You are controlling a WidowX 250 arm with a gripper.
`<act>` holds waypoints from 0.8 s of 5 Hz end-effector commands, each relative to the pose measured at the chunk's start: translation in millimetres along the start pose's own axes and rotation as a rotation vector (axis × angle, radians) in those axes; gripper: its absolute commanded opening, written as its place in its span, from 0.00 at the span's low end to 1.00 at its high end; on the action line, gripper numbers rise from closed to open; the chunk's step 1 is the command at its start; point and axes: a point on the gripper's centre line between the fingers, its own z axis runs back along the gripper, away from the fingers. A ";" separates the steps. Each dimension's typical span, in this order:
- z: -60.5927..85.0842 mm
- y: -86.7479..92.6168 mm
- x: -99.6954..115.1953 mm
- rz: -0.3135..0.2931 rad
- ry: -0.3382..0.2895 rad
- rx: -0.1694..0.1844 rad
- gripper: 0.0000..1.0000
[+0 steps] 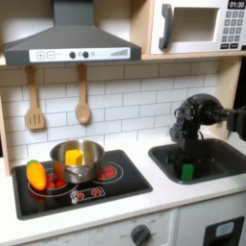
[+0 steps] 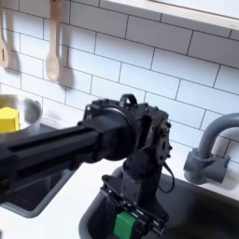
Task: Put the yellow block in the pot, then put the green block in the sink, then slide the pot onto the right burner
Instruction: 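Put the green block in the sink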
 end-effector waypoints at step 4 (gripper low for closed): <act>-24.3 3.8 20.8 0.003 0.061 0.003 0.00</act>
